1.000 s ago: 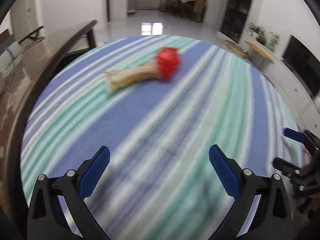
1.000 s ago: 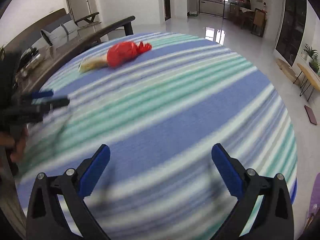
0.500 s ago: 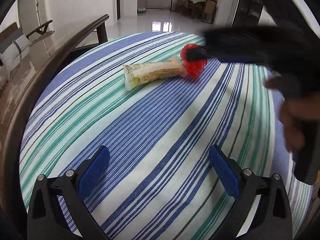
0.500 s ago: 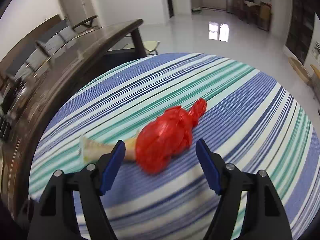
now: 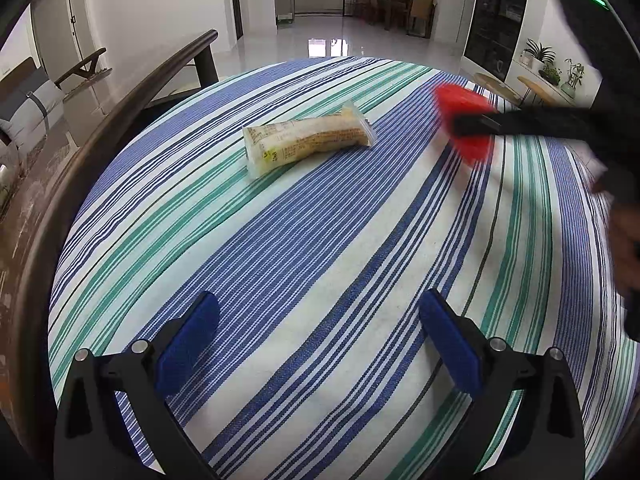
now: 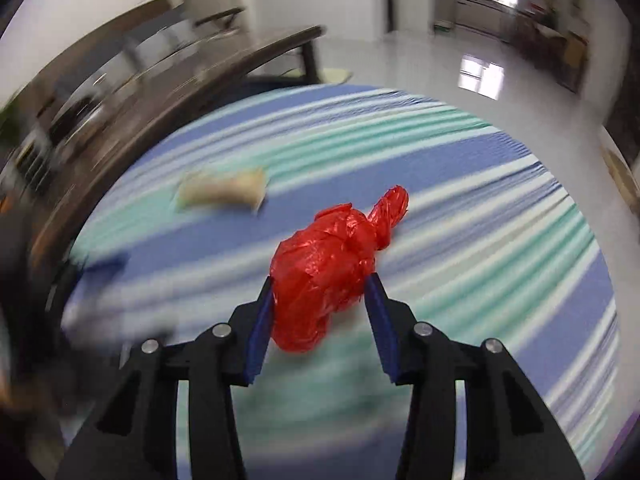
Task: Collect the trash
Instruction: 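Move the right tool to the red plastic bag and grasp it, then grasp the white bread packet with the left tool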
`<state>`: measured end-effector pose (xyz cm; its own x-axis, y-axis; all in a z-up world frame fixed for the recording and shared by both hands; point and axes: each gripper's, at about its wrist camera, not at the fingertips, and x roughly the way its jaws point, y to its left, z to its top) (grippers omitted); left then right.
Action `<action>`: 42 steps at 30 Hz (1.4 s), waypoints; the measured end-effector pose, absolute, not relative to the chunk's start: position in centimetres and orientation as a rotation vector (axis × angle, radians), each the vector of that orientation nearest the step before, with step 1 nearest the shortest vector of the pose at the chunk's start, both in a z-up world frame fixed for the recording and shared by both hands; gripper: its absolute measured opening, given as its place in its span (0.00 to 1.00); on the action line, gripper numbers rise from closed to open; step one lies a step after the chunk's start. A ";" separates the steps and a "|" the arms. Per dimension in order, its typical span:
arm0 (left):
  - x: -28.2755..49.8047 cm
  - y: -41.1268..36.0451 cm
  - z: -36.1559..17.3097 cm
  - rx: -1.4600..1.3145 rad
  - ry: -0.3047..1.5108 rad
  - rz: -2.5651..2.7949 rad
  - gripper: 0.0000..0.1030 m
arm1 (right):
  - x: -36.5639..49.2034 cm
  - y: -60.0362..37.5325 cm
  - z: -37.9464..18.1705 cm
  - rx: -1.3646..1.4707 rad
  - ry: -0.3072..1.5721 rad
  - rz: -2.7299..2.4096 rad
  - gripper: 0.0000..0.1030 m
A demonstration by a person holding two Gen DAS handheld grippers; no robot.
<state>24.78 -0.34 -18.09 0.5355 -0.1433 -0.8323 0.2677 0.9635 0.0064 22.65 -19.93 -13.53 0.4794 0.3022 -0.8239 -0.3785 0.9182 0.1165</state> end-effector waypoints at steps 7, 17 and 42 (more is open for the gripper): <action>25.7 0.1 -17.8 0.179 0.994 -0.289 0.96 | 15.1 -23.8 -15.4 -0.050 0.984 0.382 0.60; 33.2 0.9 -15.8 0.333 0.854 -0.374 0.96 | 13.0 -24.1 -17.0 -0.014 0.940 0.303 0.73; 23.0 -4.6 -16.7 0.164 1.029 -0.372 0.64 | 13.1 -25.9 -16.5 0.097 0.930 0.301 0.73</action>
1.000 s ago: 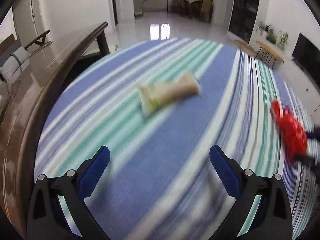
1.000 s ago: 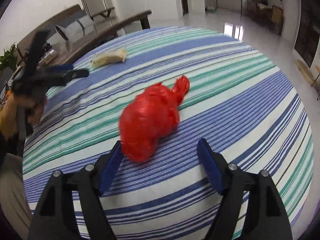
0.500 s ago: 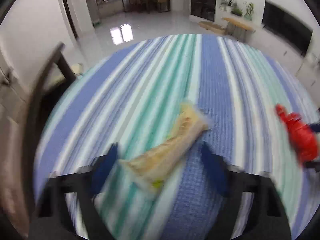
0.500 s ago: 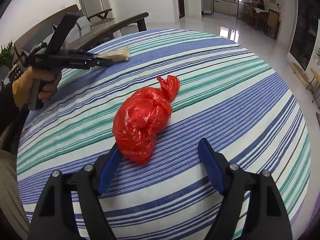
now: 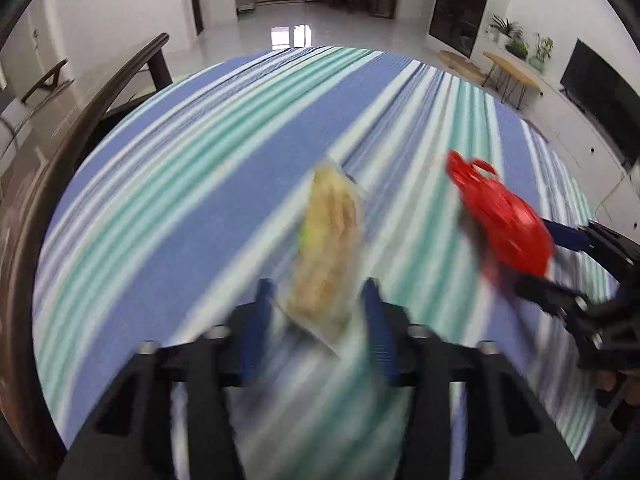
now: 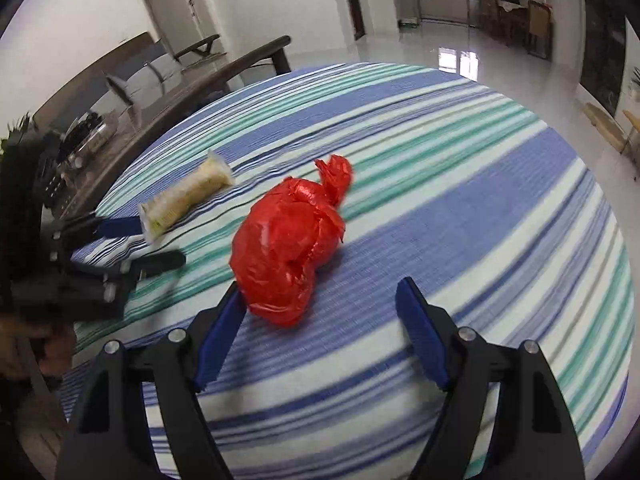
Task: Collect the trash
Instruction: 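Grasp the white bread packet with the left tool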
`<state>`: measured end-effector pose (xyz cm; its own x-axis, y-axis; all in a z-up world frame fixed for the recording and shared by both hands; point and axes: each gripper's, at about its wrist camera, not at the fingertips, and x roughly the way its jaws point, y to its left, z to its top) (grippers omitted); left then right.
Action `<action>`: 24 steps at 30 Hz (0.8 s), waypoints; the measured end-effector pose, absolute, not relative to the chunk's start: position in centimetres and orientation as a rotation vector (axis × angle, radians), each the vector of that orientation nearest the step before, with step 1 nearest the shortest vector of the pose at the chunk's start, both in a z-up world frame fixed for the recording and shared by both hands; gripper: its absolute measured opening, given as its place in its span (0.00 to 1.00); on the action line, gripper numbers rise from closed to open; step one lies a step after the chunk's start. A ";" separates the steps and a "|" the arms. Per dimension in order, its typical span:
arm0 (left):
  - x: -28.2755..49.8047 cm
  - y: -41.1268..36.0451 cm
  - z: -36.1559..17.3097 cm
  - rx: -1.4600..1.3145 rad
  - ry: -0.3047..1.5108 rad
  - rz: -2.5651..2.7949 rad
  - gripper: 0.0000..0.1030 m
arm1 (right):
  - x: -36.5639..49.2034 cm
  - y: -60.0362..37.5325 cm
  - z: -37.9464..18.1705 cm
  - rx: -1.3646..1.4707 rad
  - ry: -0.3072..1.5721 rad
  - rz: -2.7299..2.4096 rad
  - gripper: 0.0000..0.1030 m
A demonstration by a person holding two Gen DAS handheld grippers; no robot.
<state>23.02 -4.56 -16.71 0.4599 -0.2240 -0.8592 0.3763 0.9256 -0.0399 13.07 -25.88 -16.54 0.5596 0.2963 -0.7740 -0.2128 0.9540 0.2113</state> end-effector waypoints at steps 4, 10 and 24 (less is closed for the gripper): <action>21.3 -6.0 -17.4 0.228 0.987 -0.346 0.90 | 12.2 -25.5 -16.7 0.000 0.940 0.243 0.73; 22.4 -5.8 -17.8 0.188 0.983 -0.338 0.96 | 12.5 -23.5 -17.2 -0.107 0.961 0.233 0.85; 23.0 -6.2 -17.9 0.194 0.969 -0.330 0.96 | 13.0 -23.6 -17.4 -0.098 0.967 0.234 0.87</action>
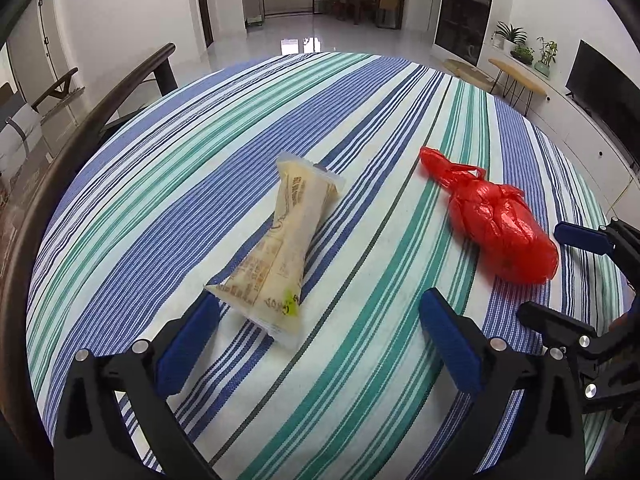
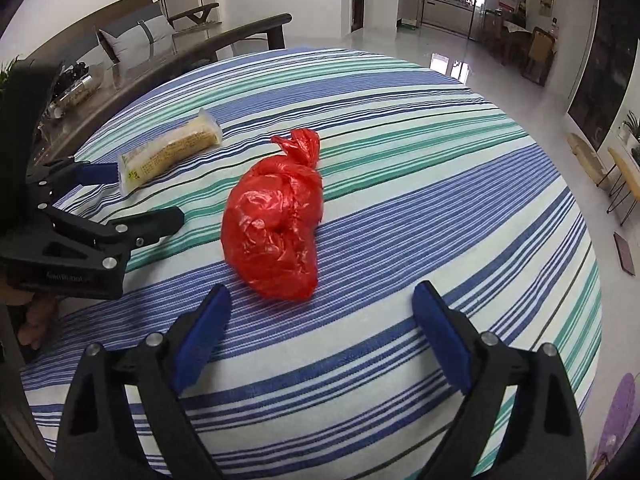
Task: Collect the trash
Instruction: 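Grasp the white bread packet with the left tool, then carry bread packet and red bag over the wastebasket and open both tools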
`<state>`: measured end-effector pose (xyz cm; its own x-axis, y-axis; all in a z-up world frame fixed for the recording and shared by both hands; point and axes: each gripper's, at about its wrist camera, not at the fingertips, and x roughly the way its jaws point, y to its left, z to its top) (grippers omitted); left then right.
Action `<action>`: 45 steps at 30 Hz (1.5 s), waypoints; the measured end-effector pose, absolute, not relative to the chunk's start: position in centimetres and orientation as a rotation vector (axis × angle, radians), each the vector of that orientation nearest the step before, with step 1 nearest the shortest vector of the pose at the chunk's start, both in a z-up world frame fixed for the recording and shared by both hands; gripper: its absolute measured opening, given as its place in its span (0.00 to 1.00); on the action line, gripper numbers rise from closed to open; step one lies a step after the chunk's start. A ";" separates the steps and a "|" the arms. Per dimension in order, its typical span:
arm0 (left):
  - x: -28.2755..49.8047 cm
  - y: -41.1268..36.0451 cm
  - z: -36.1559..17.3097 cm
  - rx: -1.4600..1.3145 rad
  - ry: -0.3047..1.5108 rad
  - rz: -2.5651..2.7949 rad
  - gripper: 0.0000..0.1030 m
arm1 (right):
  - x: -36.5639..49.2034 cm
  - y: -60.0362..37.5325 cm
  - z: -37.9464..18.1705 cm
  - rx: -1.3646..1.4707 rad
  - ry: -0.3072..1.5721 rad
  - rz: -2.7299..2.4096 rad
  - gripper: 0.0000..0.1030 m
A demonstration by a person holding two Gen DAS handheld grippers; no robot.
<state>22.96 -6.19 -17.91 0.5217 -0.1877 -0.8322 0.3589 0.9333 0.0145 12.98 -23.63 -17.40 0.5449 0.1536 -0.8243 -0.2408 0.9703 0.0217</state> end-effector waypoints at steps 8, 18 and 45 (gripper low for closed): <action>23.1 -5.9 -17.5 0.212 1.015 -0.389 0.96 | 13.2 -23.4 -17.6 -0.090 0.969 0.244 0.89; 25.0 -0.9 -15.6 0.041 1.010 -0.420 0.96 | 13.2 -23.3 -17.6 -0.091 0.971 0.247 0.91; 25.8 -6.0 -15.6 0.116 0.967 -0.493 0.15 | 14.0 -25.3 -13.2 0.091 0.979 0.327 0.39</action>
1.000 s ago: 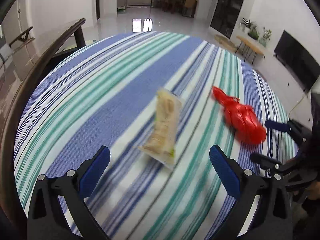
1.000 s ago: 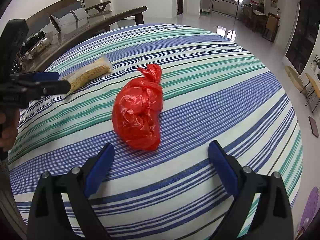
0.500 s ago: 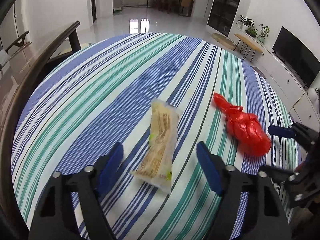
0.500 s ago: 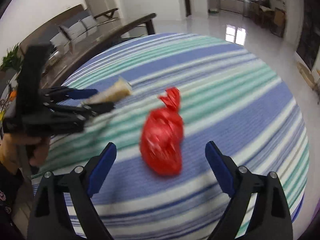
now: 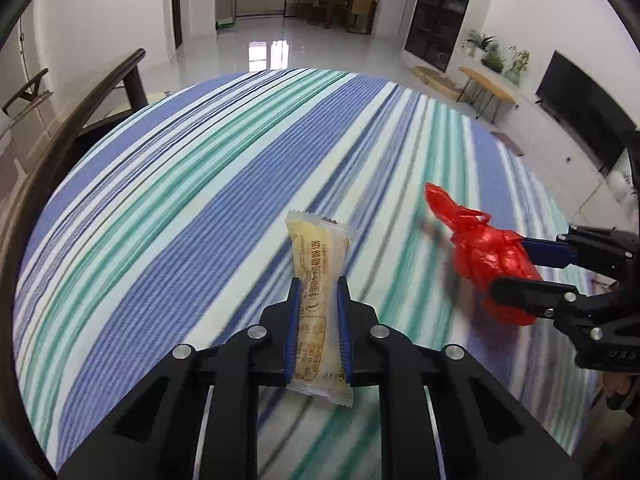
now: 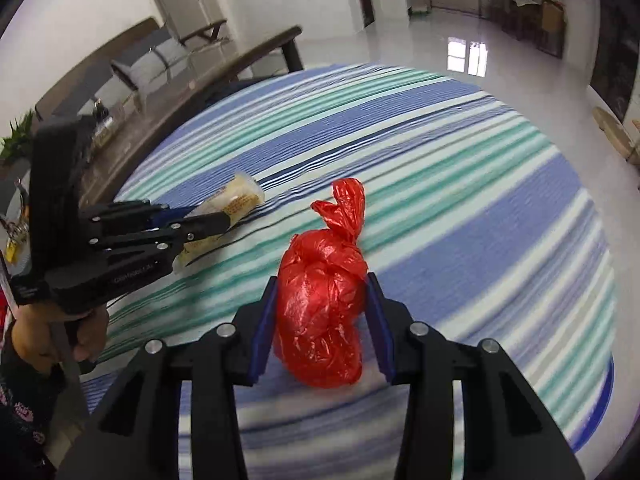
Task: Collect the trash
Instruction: 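Carry bread packet and red bag over the wastebasket and open both tools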
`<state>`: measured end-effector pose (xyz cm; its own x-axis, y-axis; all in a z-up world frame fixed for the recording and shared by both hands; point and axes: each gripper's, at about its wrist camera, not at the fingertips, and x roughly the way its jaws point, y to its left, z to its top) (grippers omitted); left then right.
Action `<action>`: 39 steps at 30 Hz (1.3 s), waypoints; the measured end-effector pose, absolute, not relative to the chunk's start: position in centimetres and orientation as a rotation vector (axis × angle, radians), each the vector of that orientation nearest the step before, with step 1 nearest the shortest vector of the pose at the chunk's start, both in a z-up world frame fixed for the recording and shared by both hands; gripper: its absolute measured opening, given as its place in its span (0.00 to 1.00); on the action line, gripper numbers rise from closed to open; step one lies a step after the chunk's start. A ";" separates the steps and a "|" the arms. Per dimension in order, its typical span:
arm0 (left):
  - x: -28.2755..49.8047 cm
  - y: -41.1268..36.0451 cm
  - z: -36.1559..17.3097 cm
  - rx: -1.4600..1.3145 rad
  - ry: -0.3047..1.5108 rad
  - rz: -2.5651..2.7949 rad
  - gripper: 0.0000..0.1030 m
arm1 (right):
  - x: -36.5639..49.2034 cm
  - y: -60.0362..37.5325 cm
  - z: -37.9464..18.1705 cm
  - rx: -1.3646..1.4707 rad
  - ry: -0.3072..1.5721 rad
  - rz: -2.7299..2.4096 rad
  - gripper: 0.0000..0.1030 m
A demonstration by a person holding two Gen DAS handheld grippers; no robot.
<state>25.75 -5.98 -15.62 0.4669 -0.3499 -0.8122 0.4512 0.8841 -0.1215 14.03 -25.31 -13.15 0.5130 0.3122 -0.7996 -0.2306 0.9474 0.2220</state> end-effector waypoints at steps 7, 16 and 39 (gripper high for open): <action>21.5 -10.7 -15.1 0.068 0.995 -0.694 0.15 | 6.1 -37.5 -11.4 0.263 0.921 0.175 0.39; 13.2 -26.0 -13.2 0.122 0.999 -0.968 0.14 | -1.9 -57.6 -13.1 0.418 0.923 -0.163 0.39; 12.1 -56.7 -27.6 0.307 1.107 -0.962 0.25 | 2.4 -73.4 -27.4 0.630 1.026 -0.237 0.71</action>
